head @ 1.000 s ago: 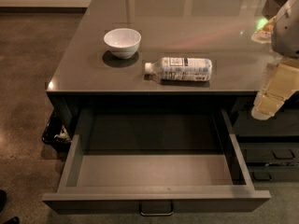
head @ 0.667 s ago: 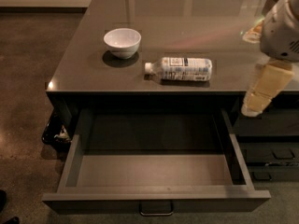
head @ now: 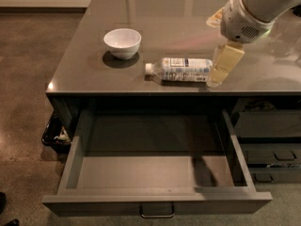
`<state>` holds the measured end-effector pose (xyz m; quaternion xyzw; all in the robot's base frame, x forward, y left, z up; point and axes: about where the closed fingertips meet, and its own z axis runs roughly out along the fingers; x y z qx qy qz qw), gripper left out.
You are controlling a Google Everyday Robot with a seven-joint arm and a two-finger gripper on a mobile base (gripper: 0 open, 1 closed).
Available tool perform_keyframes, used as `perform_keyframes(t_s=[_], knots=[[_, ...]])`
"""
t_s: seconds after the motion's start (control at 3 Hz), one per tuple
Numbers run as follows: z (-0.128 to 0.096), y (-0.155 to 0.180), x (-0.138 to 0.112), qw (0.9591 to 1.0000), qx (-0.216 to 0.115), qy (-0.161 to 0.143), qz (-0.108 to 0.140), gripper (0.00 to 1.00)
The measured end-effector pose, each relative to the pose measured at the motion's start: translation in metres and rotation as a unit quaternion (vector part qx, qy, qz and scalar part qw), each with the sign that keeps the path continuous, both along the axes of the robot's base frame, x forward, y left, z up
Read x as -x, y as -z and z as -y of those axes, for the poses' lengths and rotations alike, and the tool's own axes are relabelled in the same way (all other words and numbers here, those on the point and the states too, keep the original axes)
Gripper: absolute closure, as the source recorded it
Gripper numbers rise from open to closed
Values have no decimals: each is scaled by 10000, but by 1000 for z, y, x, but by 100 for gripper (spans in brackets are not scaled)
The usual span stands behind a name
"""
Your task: Place blue plastic bottle into top drawer
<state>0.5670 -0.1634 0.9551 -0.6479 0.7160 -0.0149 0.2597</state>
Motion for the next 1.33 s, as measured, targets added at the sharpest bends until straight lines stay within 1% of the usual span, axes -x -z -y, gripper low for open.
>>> perform_keyframes(t_s=[0.33,0.67,1.0,1.33], knots=[[0,0,1,10000,3,-3,3,0],[-2,8,-7,9999,-124,-60,97,0],[-9,30,-29,9988,-328,-265,244,0],[-19,54,-49,9968,-524,-533,269,0]])
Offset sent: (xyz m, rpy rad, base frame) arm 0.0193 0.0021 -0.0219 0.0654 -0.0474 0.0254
